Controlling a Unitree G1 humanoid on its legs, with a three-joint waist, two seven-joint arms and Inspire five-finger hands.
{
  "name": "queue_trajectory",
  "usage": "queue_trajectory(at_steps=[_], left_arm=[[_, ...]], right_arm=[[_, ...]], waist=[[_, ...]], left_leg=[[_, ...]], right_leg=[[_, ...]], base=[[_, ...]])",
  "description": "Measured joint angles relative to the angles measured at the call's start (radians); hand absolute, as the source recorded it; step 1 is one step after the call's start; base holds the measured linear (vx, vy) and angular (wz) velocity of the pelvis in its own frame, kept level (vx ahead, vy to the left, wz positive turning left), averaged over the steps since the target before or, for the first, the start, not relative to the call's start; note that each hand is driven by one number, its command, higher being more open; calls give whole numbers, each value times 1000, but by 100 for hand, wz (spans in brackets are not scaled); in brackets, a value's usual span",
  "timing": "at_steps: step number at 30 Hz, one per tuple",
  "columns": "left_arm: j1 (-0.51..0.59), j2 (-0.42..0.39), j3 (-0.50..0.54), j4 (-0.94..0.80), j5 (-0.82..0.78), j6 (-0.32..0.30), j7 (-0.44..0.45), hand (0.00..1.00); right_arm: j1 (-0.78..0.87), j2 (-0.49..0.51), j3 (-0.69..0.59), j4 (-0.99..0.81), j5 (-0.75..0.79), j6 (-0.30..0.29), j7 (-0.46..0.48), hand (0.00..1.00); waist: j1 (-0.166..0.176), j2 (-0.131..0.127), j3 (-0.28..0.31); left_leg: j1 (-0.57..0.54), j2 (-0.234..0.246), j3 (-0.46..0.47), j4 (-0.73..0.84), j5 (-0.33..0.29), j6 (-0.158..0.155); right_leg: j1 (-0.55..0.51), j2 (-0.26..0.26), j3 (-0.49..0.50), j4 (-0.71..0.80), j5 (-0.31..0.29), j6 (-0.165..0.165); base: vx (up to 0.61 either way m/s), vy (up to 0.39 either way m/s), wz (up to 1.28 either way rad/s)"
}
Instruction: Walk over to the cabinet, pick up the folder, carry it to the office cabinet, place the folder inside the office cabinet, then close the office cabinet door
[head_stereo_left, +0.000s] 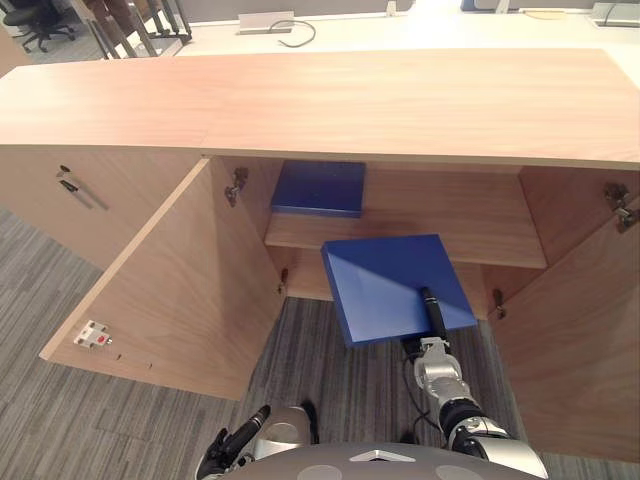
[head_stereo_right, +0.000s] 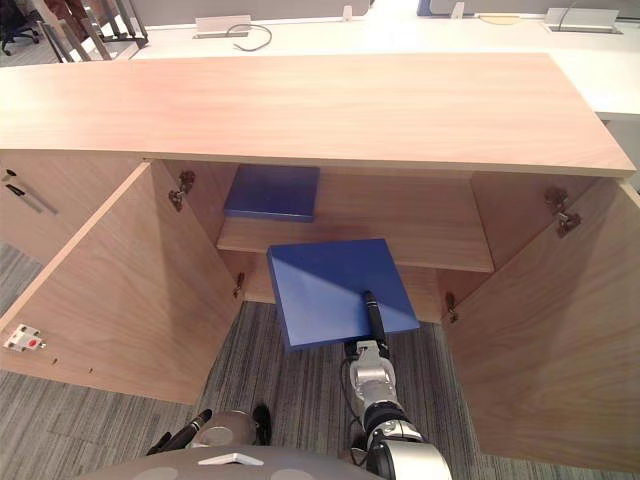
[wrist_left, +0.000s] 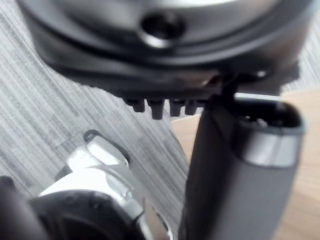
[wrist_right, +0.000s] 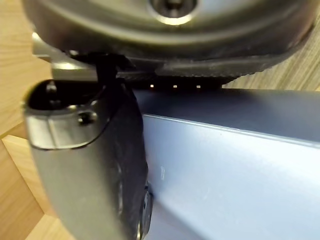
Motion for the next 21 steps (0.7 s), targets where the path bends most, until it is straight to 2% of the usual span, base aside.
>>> queue_trajectory(at_steps=[5,9,12,21], left_arm=[[-2,12,-3,14,37,-1,-8,100],[-2,23,1,26,78,-1,-9,100],[-3,31,8,29,110,-2,-5,100],[-2,30,30,37,110,-3,4,100]], right_arm=[[28,-3,-15,-137,0,-19,0,0],[27,-11,-32,-212,2,-58,6,0],[27,-10,-49,-220,2,-74,8,0],[56,5,-50,-217,10,-76,7,0]], waist=[[-4,-10,-16],[-5,-21,-25],[-6,-34,-33],[-5,-45,-41]], left_leg=[[3,-31,-4,-76,40,6],[34,-50,-1,-150,69,12],[36,-59,-2,-153,70,13],[48,-62,17,-160,71,15]], right_leg=[[-30,-15,-11,0,3,4],[-32,-28,-12,0,3,5],[-33,-32,-14,-1,3,5],[-42,-37,8,-1,6,9]], base=[[43,0,6],[39,14,2],[20,15,1],[-32,11,-7]])
